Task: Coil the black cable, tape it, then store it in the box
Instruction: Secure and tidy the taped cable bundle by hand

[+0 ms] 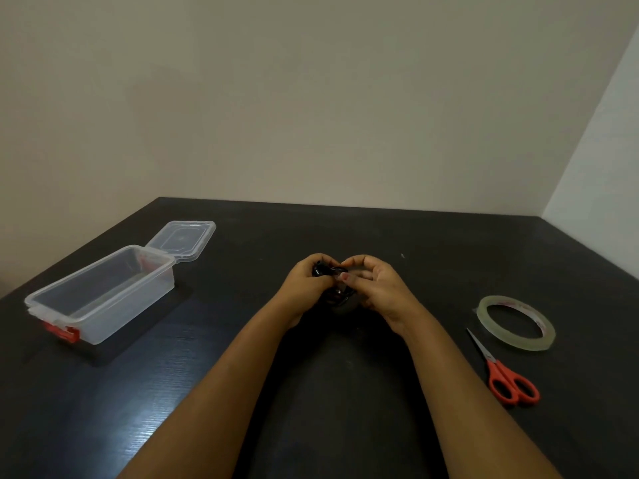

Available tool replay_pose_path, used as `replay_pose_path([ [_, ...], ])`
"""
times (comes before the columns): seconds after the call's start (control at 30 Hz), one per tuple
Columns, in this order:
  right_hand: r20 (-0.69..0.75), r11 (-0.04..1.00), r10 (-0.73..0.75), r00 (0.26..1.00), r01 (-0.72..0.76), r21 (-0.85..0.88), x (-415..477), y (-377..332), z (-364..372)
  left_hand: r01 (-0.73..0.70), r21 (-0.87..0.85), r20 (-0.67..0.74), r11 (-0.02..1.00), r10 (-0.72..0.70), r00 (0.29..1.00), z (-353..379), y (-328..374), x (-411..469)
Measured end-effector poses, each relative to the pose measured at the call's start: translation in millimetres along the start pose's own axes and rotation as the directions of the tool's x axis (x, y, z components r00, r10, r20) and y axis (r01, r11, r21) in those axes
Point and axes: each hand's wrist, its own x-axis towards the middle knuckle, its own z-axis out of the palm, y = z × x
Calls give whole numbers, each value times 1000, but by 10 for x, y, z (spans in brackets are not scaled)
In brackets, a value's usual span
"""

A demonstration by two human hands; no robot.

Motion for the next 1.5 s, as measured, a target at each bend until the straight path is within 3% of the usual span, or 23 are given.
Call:
replay_pose_path([
  [0.47,-28,992,63,998,-60,113,59,65,-35,220,-191,127,957,-198,972,-86,-8,23],
  [0.57,-5,983,70,998,-68,168,26,58,-9,236,-214,106,948,-218,970,-94,-27,14],
  [0.67,-9,992,55,998,-54,113,-21,97,28,240,-280,86,929,-225,971,-91,-14,-38],
  [0.97,-247,992,68,967,-39,119,-109,132,114,193,-413,27,890,-200,979,-106,13,-253],
  [1.23,-271,994,64,960,-38,98,-261,126,358,144,-254,-106,956,-176,979,-222,-53,-547],
  [1.5,-163,997,-11,987,23,74,-280,-95,1038,50,-101,-334,994,-81,939,-814,68,-913],
])
